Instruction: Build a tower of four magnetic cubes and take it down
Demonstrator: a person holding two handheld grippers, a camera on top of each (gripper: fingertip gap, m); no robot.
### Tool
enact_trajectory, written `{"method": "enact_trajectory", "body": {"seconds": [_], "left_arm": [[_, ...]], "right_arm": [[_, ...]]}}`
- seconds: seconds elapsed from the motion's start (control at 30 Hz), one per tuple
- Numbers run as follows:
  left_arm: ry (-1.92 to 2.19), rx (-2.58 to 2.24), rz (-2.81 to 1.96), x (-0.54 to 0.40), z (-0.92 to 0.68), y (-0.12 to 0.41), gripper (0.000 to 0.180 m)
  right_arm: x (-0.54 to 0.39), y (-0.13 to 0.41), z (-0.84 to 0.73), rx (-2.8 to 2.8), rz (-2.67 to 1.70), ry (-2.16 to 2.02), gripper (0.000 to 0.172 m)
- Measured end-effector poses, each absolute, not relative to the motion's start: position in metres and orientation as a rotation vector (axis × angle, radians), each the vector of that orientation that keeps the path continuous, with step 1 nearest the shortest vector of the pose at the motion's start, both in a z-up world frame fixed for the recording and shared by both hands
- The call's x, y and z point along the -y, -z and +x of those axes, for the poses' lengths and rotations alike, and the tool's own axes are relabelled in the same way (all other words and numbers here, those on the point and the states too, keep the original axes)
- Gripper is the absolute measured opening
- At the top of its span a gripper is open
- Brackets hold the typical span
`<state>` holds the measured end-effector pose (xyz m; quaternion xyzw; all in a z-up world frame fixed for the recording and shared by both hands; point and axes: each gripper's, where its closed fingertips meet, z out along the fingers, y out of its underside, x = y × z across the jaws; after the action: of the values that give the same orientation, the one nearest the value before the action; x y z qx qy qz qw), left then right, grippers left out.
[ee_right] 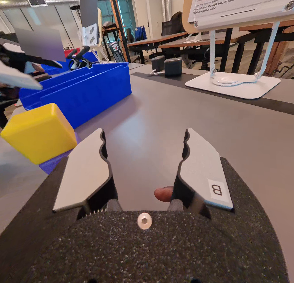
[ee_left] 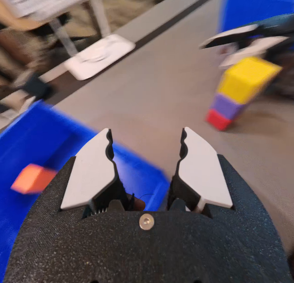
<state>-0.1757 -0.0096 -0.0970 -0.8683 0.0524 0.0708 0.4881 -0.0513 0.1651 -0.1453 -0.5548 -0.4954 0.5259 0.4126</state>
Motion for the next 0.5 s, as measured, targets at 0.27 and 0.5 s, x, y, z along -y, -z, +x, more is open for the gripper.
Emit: {"method": "enact_trajectory", "body": {"seconds": [0.27,0.5], "left_arm": [[-0.377,0.596,-2.07,0.05,-0.341,0.135,0.092],[-0.257,0.846,-2.221,0.033,-0.405,0.164,0.087]], "right_arm": [[-0.167,0.145,-0.051,1.234,-1.398,-1.317,0.09],[-0.166,0.146,-0.052,1.241,-1.398,-1.309,0.089]]}}
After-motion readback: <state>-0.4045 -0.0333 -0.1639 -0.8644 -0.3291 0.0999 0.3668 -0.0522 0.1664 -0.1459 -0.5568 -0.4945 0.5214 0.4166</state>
